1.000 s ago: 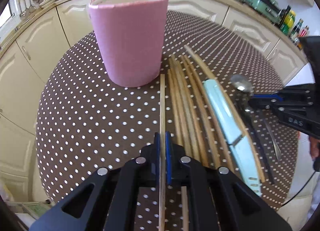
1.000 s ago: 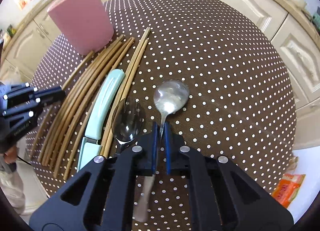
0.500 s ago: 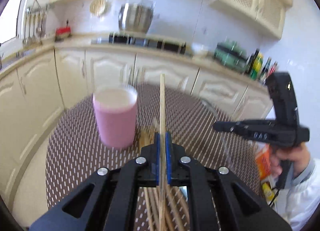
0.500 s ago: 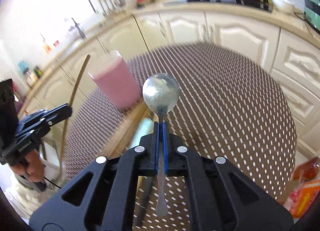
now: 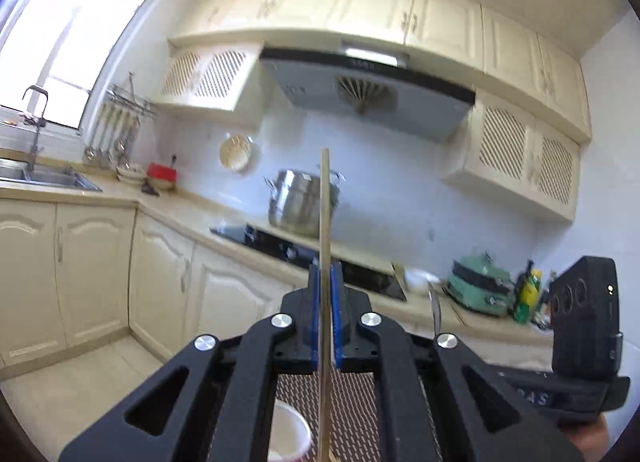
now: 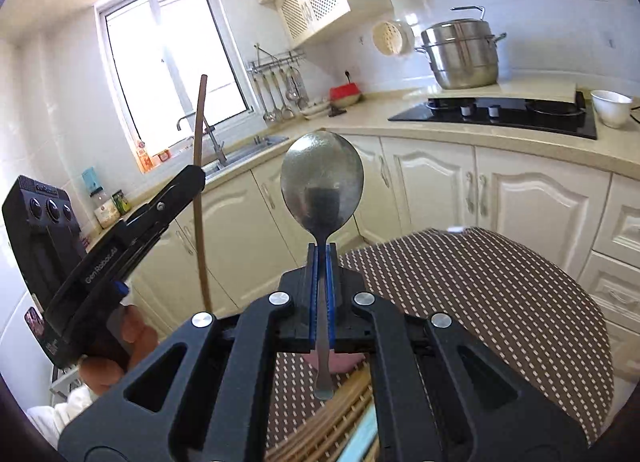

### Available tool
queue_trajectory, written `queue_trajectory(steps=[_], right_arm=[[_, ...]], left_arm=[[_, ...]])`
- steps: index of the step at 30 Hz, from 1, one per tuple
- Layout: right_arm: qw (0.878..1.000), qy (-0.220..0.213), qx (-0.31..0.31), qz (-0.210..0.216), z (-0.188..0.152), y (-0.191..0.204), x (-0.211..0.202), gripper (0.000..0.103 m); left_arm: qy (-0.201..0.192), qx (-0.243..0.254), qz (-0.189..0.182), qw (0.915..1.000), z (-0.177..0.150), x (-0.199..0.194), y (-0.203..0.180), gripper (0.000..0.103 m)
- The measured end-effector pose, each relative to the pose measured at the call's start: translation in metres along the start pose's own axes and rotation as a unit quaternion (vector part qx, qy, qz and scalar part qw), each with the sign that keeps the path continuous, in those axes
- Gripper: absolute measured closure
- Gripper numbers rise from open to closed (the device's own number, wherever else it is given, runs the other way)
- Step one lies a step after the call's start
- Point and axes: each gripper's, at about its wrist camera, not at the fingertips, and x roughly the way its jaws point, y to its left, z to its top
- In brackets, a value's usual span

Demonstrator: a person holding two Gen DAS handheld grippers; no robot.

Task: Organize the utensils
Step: 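Lift chopstick and spoon and drop both into the pink cup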

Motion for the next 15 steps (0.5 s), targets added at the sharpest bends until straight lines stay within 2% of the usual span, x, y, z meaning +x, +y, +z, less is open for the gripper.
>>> queue_trajectory(steps=[3, 6, 12, 15], right_arm=[[1.0, -0.017, 0.0, 0.003, 0.011, -0.002, 0.012, 0.099], [1.0, -0.028, -0.001, 0.005, 0.016, 0.001, 0.017, 0.099], [0.999, -0.045, -0.009, -0.005, 0.016, 0.006, 0.035, 0.099], [0.999, -0.05, -0.005, -0.006, 0.013, 0.003, 0.043, 0.099]], left_arm=[[-0.045, -0.01, 0.014, 0.9988, 0.003, 0.011, 0.008, 0.098], [-0.07, -0.023, 0.021, 0.9971, 0.004, 0.02, 0.019, 0.098], [-0.083, -0.006, 0.047, 0.9954, -0.015, 0.039, 0.033, 0.098], [-0.073, -0.008, 0.052, 0.996, -0.028, 0.042, 0.041, 0.098]])
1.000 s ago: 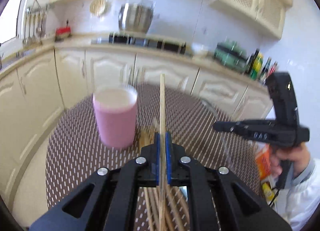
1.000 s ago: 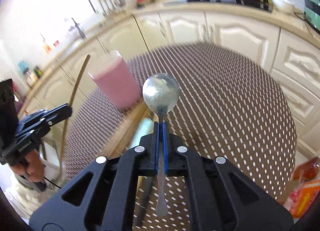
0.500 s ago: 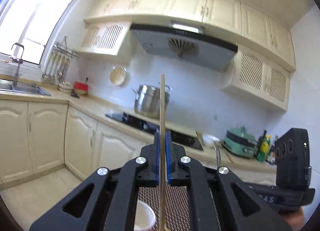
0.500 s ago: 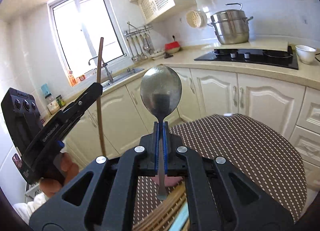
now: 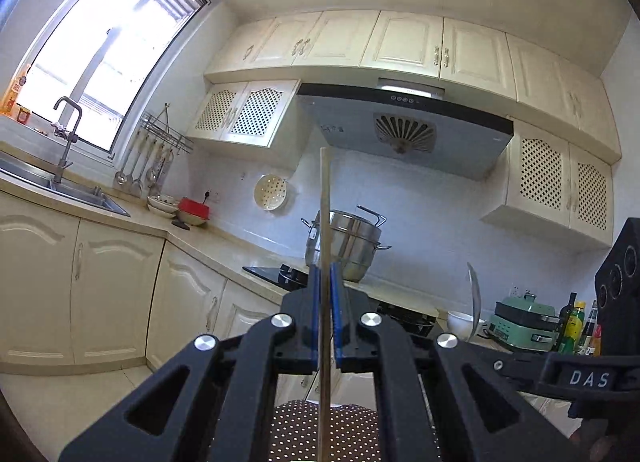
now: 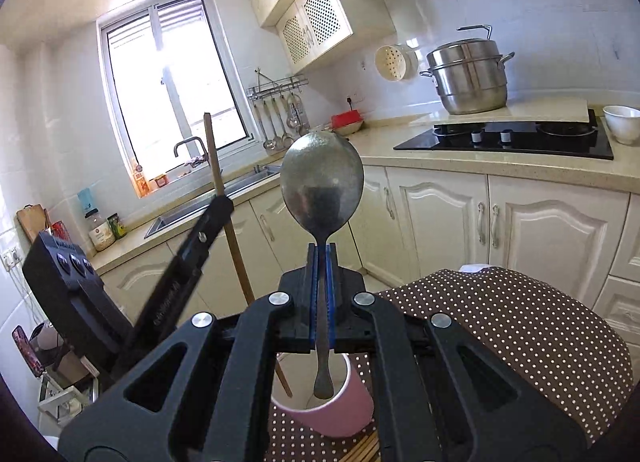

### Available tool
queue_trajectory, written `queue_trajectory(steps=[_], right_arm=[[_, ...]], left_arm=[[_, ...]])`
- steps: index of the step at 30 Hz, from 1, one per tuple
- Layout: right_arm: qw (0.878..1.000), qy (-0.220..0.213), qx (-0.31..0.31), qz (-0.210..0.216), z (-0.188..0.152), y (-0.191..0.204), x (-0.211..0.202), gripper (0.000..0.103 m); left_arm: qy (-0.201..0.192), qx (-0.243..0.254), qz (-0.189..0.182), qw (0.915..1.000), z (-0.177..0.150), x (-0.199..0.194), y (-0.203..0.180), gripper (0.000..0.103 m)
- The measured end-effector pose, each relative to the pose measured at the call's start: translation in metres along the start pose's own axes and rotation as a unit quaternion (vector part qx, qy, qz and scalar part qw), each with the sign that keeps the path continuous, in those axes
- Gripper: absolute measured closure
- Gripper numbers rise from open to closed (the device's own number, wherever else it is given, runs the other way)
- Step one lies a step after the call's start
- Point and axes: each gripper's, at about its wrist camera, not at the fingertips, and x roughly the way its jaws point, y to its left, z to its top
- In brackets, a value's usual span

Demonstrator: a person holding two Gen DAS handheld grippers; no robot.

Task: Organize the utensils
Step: 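Lift chopstick and spoon and drop both into the pink cup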

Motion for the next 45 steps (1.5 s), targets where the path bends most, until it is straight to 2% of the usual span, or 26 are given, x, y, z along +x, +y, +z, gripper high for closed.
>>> queue_trajectory(steps=[6, 15, 17, 19, 20, 27, 30, 35, 41, 43, 44, 45], right_arm=[[1.0, 0.007, -0.007, 0.001, -0.014, 0.008, 0.014, 0.099], [0.999, 0.023, -0.026, -0.026, -0.034, 0.013, 0.021, 0.099], [0.999, 0.026, -0.027, -0.03, -0.038, 0.013, 0.021, 0.099], [0.998, 0.029, -0.031, -0.035, -0.043, 0.015, 0.02, 0.099], [0.998, 0.03, -0.034, -0.037, -0.045, 0.016, 0.02, 0.099], [0.998, 0.039, -0.033, -0.046, -0.057, 0.018, 0.018, 0.099], [0.997, 0.044, -0.034, -0.048, -0.062, 0.02, 0.018, 0.099], [0.997, 0.05, -0.035, -0.055, -0.068, 0.023, 0.019, 0.099], [0.996, 0.067, -0.007, -0.056, -0.072, 0.019, 0.019, 0.098], [0.996, 0.07, -0.003, -0.061, -0.072, 0.019, 0.017, 0.094], [0.996, 0.07, -0.001, -0.06, -0.072, 0.019, 0.015, 0.087], [0.996, 0.069, 0.0, -0.061, -0.072, 0.021, 0.013, 0.073]], left_arm=[[0.045, 0.022, 0.0, 0.9987, -0.02, -0.005, 0.008, 0.097], [0.108, 0.032, 0.004, 0.9936, -0.04, -0.019, 0.021, 0.096], [0.12, 0.036, 0.004, 0.9921, -0.042, -0.021, 0.022, 0.091], [0.131, 0.029, 0.003, 0.991, -0.043, -0.025, 0.024, 0.067], [0.135, 0.027, 0.006, 0.9905, -0.044, -0.027, 0.026, 0.065], [0.186, 0.05, 0.042, 0.9804, -0.043, -0.037, 0.03, 0.054], [0.201, 0.062, 0.052, 0.9763, -0.044, -0.04, 0.03, 0.052], [0.213, 0.063, 0.058, 0.9733, -0.041, -0.047, 0.031, 0.05], [0.227, 0.066, 0.052, 0.9703, -0.041, -0.055, 0.03, 0.048], [0.233, 0.063, 0.047, 0.9692, -0.04, -0.057, 0.03, 0.047], [0.237, 0.061, 0.044, 0.9686, -0.04, -0.058, 0.03, 0.047], [0.242, 0.059, 0.041, 0.9677, -0.04, -0.059, 0.03, 0.046]])
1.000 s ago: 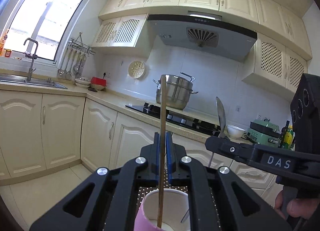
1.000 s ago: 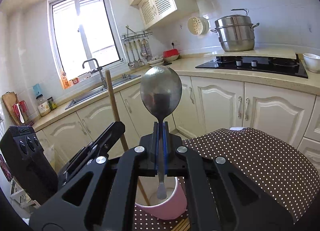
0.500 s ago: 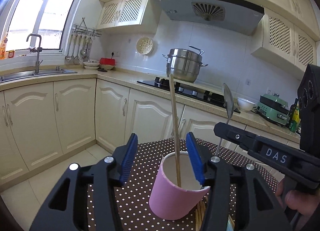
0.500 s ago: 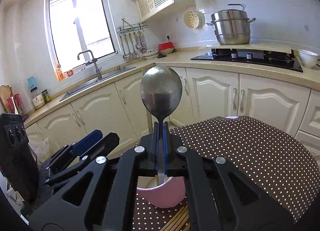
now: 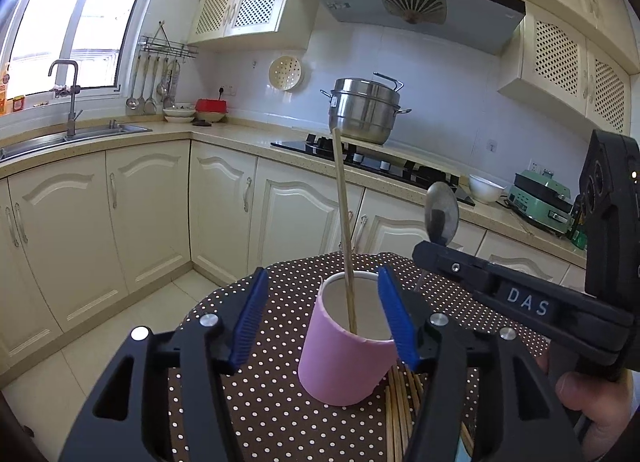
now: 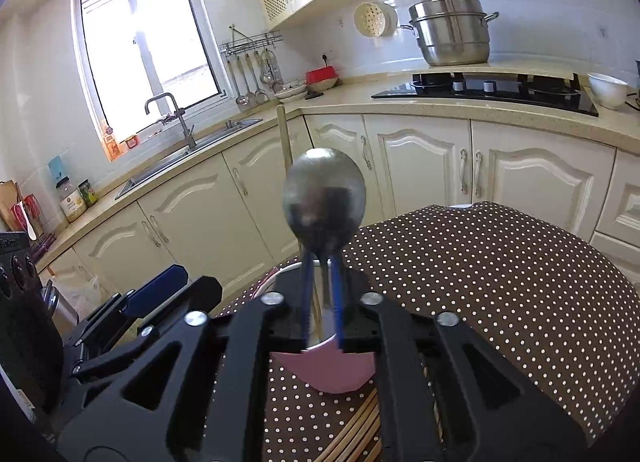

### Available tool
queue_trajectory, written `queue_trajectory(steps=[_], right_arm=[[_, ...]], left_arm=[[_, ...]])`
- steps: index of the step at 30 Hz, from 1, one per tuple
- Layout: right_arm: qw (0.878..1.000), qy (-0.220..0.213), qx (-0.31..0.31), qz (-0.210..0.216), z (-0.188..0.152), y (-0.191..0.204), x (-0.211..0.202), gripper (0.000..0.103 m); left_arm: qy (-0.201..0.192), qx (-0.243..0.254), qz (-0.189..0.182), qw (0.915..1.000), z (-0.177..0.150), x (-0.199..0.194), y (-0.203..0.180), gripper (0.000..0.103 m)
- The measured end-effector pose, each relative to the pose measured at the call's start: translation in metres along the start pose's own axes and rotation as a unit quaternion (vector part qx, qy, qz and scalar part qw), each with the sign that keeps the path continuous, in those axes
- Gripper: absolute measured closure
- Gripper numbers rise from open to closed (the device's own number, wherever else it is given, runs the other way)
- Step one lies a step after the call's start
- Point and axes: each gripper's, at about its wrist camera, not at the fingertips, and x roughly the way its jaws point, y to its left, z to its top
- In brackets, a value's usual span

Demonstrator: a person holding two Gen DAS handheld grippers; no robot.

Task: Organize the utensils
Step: 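Lift chopstick and spoon and drop both into the pink cup, then grasp the dark fork with the right gripper while the left grasps another chopstick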

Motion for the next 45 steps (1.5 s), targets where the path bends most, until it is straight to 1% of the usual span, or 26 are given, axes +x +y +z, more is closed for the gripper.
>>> queue_trajectory(steps=[1, 2, 8, 11, 14, 16, 19, 22, 25, 27, 30, 32, 33, 37, 40, 41, 42, 43, 45], right_arm=[[1.0, -0.003, 0.001, -0.001, 0.0, 0.001, -0.002, 0.064], [1.0, -0.011, 0.0, -0.003, 0.0, 0.002, -0.007, 0.051], [1.0, -0.017, 0.0, -0.009, 0.002, 0.006, -0.025, 0.05], [1.0, -0.013, -0.001, -0.021, -0.002, 0.002, -0.037, 0.049], [0.999, -0.002, -0.006, -0.041, -0.01, -0.007, -0.049, 0.047], [0.999, 0.01, -0.007, -0.051, -0.017, -0.015, -0.055, 0.047], [0.997, 0.033, -0.006, -0.069, -0.033, -0.03, -0.065, 0.046], [0.995, 0.059, -0.001, -0.08, -0.049, -0.045, -0.073, 0.044], [0.993, 0.083, 0.007, -0.088, -0.066, -0.06, -0.081, 0.043], [0.991, 0.099, 0.012, -0.092, -0.078, -0.069, -0.087, 0.043], [0.988, 0.119, 0.018, -0.093, -0.095, -0.076, -0.091, 0.042], [0.987, 0.133, 0.018, -0.092, -0.104, -0.078, -0.091, 0.042], [0.986, 0.139, 0.019, -0.091, -0.108, -0.08, -0.092, 0.042], [0.982, 0.165, 0.011, -0.087, -0.121, -0.079, -0.089, 0.042], [0.976, 0.19, -0.009, -0.106, -0.13, -0.076, -0.084, 0.042], [0.973, 0.201, -0.02, -0.115, -0.134, -0.074, -0.083, 0.042], [0.97, 0.208, -0.029, -0.119, -0.136, -0.072, -0.082, 0.042], [0.969, 0.214, -0.038, -0.121, -0.139, -0.07, -0.081, 0.042], [0.966, 0.226, -0.04, -0.116, -0.144, -0.069, -0.078, 0.042]], left_arm=[[0.003, 0.0, -0.001, 1.0, 0.001, -0.001, 0.0, 0.046], [0.006, 0.001, -0.001, 1.0, 0.0, -0.002, -0.001, 0.045], [0.024, 0.008, -0.006, 0.9997, -0.002, -0.014, -0.002, 0.045], [0.052, 0.018, -0.018, 0.9983, -0.007, -0.017, -0.004, 0.045], [0.099, 0.029, -0.03, 0.9942, -0.016, -0.014, -0.007, 0.045], [0.133, 0.038, -0.031, 0.9899, -0.026, -0.008, -0.011, 0.045], [0.192, 0.062, -0.032, 0.9789, -0.045, 0.002, -0.021, 0.045], [0.247, 0.091, -0.039, 0.9639, -0.067, 0.012, -0.033, 0.045], [0.282, 0.121, -0.032, 0.9514, -0.087, 0.017, -0.041, 0.045], [0.293, 0.129, -0.031, 0.947, -0.096, 0.017, -0.044, 0.045], [0.302, 0.134, -0.026, 0.9436, -0.105, 0.016, -0.046, 0.045], [0.304, 0.14, -0.017, 0.9423, -0.112, 0.015, -0.048, 0.044], [0.302, 0.141, -0.017, 0.9428, -0.112, 0.014, -0.049, 0.044], [0.302, 0.154, -0.014, 0.9406, -0.116, 0.011, -0.053, 0.044], [0.305, 0.17, -0.008, 0.9372, -0.118, 0.01, -0.058, 0.044], [0.311, 0.177, 0.0, 0.9338, -0.12, 0.011, -0.059, 0.044], [0.311, 0.179, 0.004, 0.9335, -0.122, 0.011, -0.061, 0.044], [0.308, 0.176, 0.005, 0.935, -0.121, 0.012, -0.06, 0.044], [0.31, 0.166, 0.004, 0.9361, -0.119, 0.014, -0.059, 0.045]])
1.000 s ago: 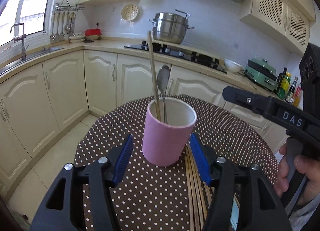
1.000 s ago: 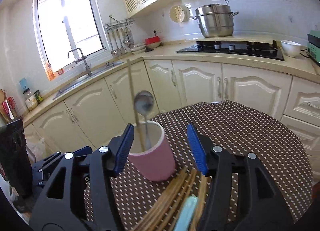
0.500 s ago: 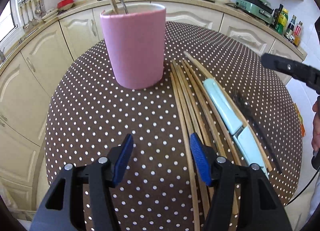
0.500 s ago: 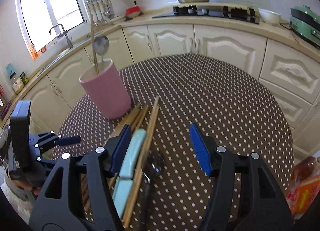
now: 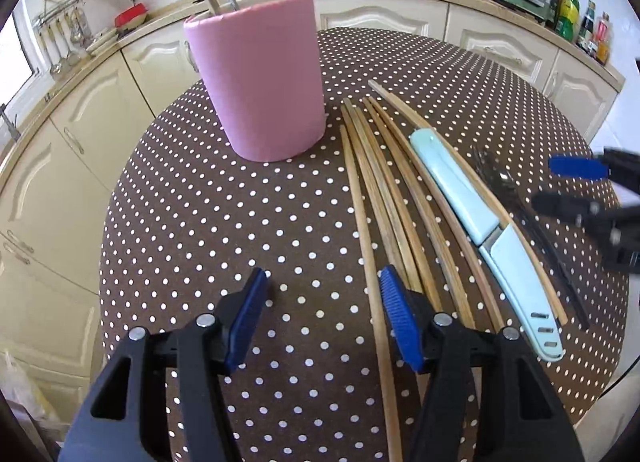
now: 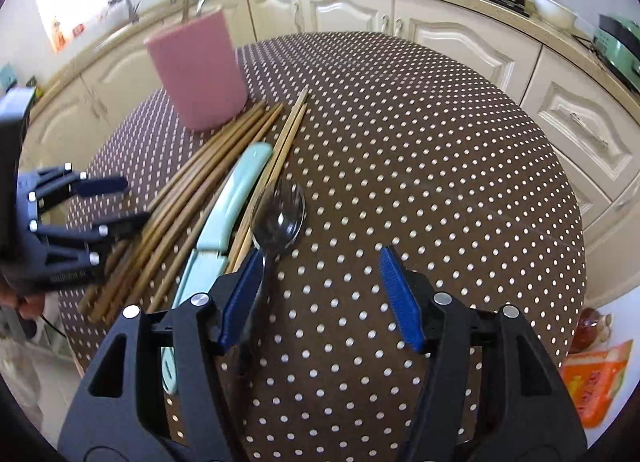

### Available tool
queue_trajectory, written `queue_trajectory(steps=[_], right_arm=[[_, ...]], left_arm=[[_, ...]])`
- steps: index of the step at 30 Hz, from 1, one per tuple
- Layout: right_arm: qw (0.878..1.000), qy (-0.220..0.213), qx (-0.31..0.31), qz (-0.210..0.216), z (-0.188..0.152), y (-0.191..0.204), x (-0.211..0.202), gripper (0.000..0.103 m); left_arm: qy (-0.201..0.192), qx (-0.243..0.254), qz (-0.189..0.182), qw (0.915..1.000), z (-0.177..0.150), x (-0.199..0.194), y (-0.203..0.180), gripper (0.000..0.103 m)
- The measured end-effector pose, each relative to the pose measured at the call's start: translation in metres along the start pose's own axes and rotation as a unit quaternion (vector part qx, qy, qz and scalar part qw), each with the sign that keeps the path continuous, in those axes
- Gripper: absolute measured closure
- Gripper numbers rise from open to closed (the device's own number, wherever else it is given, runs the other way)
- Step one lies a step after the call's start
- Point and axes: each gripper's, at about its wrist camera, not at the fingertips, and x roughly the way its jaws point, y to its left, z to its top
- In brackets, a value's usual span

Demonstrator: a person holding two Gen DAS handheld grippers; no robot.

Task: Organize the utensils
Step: 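Grasp the dark fork with the right gripper while the left grasps another chopstick, then lift fork and chopstick and release both into the pink cup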

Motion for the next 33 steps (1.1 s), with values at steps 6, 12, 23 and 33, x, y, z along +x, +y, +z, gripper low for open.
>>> queue_trajectory(steps=[6, 12, 23, 33], right_arm=[[1.0, 0.024, -0.014, -0.004, 0.001, 0.005, 0.009, 0.047], [0.997, 0.068, -0.044, 0.003, 0.017, 0.014, 0.02, 0.067], [0.992, 0.118, -0.049, 0.021, 0.039, -0.002, 0.036, 0.092], [0.996, 0.074, -0.013, 0.047, 0.045, -0.03, 0.032, 0.092]], left_arm=[[0.003, -0.012, -0.016, 0.9998, 0.005, 0.002, 0.003, 0.057], [0.021, -0.018, -0.02, 0.9994, 0.026, 0.014, 0.002, 0.061], [0.055, -0.015, -0.021, 0.9981, 0.068, 0.037, -0.004, 0.09], [0.012, -0.046, -0.045, 0.9979, 0.066, 0.026, -0.003, 0.098]])
